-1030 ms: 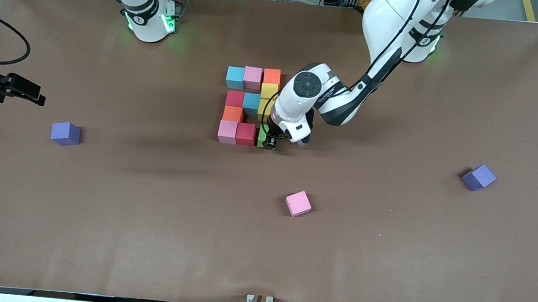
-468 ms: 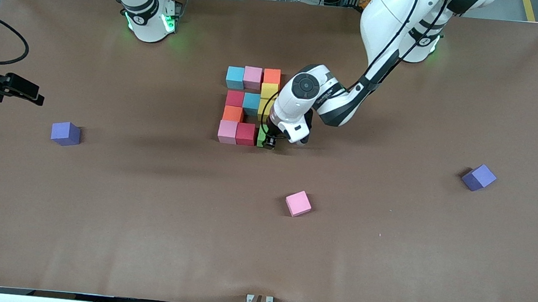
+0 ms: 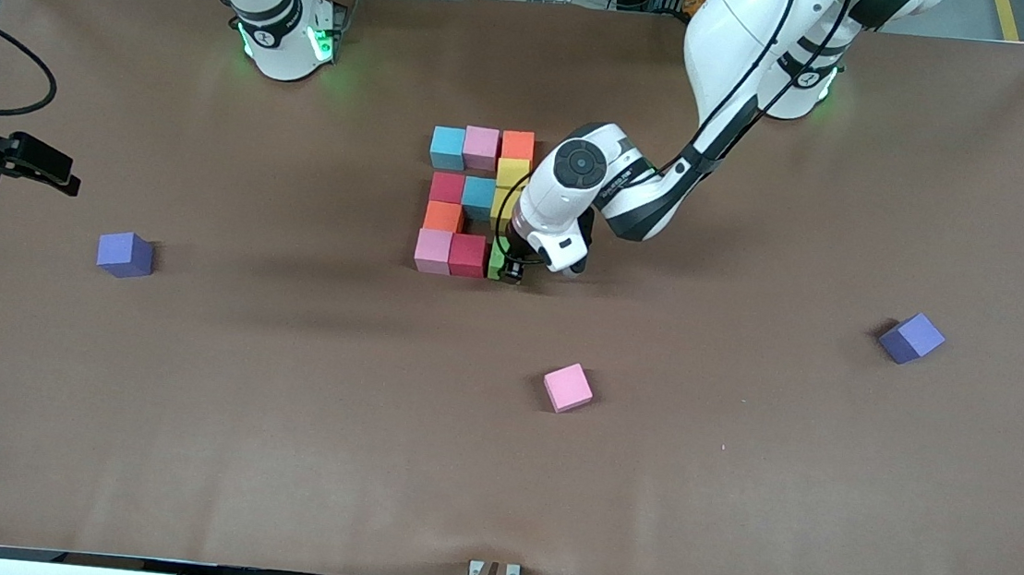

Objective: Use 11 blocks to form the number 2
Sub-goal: 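Lower the green cube beside the red cube with the left gripper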

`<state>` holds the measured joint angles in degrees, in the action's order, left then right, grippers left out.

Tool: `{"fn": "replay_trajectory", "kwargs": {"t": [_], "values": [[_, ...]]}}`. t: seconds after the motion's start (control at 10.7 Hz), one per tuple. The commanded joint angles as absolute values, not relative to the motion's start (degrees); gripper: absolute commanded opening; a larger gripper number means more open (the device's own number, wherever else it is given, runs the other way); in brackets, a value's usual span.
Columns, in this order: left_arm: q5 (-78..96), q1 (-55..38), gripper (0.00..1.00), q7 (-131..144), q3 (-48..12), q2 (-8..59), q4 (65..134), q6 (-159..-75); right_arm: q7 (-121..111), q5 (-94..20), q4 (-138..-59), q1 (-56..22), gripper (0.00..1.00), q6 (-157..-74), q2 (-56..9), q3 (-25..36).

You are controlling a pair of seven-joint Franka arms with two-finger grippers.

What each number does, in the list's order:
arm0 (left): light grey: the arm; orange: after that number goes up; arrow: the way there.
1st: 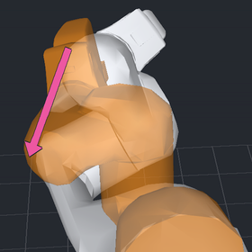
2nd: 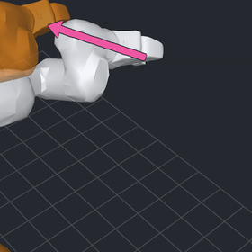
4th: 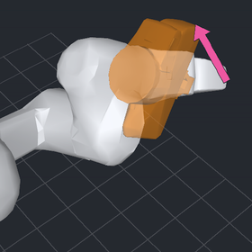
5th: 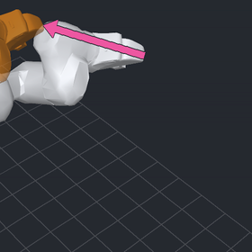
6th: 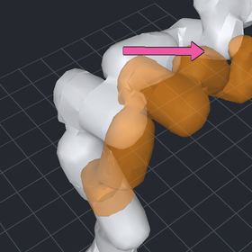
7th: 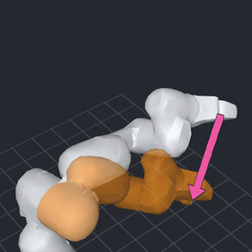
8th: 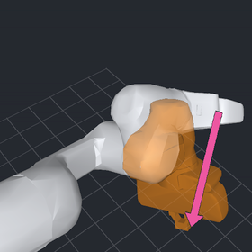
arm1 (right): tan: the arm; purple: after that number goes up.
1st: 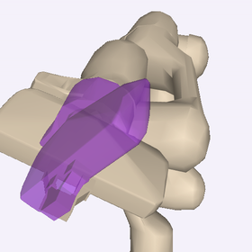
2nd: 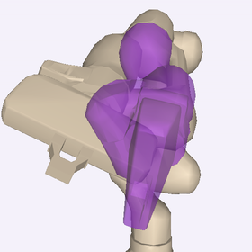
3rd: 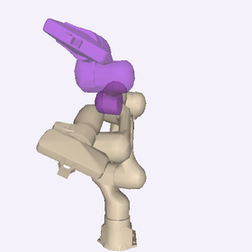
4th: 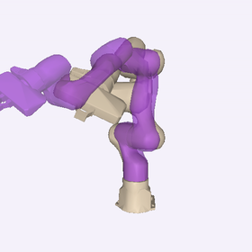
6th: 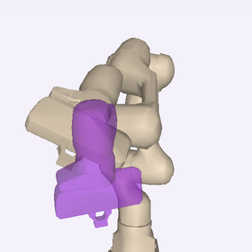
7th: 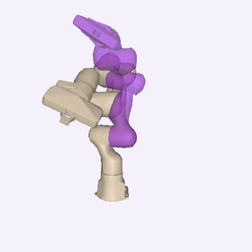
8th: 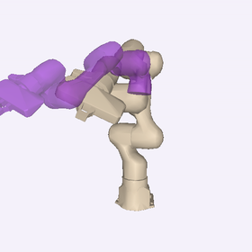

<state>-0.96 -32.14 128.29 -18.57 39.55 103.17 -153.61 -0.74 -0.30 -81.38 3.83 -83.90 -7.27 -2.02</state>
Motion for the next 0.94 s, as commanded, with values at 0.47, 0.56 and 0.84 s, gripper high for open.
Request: {"fn": "replay_trajectory", "kwargs": {"t": [0.47, 0.56, 0.84], "values": [[-2.55, -32.87, 0.00, 129.46, -18.11, 41.48, 100.72, -153.98, -2.98, -1.32, -81.39, 5.63, 1.00, -82.10, -6.77, -2.37], [-2.55, -32.78, 0.00, 129.46, -18.11, 41.57, 100.72, -153.98, -2.99, -1.32, -81.39, 5.63, 1.00, -80.78, -6.51, -2.46], [-2.55, -32.70, 0.09, 129.37, -18.02, 41.66, 100.72, -153.98, -3.34, -1.58, -79.46, 5.71, 1.00, -78.31, -6.68, -2.46]]}}
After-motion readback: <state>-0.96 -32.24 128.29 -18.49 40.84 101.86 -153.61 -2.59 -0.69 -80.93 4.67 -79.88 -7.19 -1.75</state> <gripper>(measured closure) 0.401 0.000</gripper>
